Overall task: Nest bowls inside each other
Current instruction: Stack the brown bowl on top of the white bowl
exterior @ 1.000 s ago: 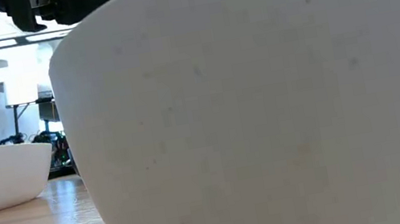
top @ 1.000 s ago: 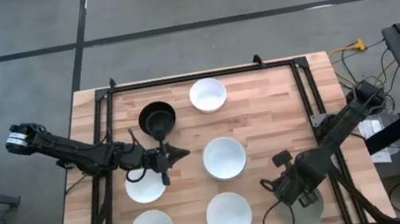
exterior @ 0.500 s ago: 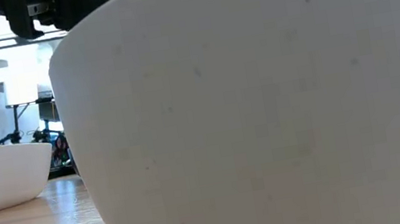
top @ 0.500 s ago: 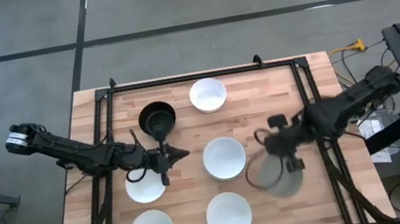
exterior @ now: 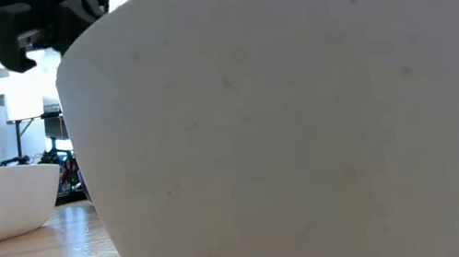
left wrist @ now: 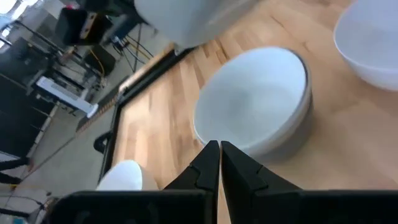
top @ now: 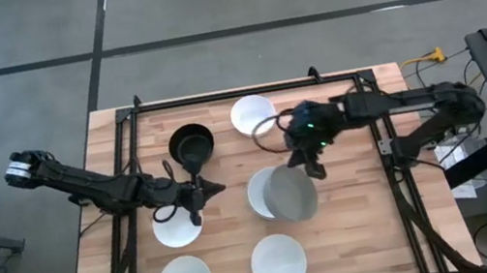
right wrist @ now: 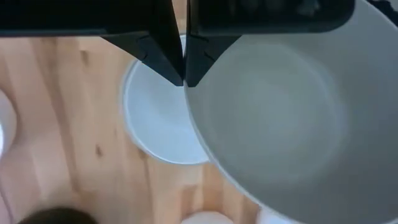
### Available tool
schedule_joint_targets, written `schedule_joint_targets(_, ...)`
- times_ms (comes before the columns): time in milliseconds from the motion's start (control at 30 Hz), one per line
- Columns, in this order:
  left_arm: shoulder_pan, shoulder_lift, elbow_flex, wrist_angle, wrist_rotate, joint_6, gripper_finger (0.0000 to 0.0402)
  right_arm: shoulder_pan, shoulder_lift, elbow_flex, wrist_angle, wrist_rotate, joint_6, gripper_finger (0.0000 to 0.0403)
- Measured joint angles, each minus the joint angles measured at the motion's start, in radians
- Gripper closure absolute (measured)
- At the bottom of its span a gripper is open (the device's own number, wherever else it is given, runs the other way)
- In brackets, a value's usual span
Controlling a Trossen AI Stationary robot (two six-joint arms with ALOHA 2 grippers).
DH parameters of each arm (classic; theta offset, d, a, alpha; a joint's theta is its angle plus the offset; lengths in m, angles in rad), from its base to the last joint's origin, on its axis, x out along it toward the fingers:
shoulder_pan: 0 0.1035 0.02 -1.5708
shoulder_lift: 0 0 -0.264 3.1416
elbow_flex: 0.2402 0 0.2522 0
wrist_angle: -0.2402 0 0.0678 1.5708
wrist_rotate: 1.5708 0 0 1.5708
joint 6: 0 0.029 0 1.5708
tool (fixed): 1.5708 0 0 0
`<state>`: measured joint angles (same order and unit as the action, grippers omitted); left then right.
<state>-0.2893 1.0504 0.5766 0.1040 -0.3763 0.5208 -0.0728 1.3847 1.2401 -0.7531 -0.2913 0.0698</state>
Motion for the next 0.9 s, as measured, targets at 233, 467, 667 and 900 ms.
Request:
schedule_joint_targets(233,0.000,-0.107,0.000,-0.159,0.031,-0.132,0.0401,-0.035,0.236,0.254,-0.224,-0.004,-0.141,0.0394)
schedule_joint_targets(467,0.000,-0.211,0.000,-0.302,0.038,-0.314,0.0401,-0.039,0.424,0.484,-0.339,0.009,-0.259,0.0394)
schedule_joint_targets(667,0.000,-0.294,-0.001,-0.433,0.029,-0.410,0.0401,-0.042,0.558,0.652,-0.468,0.092,-0.364,0.0394)
schedule_joint_targets(900,0.000,-0.340,-0.016,-0.453,0.027,-0.411,0.0401,-0.044,0.717,0.833,-0.613,0.094,-0.456,0.0394)
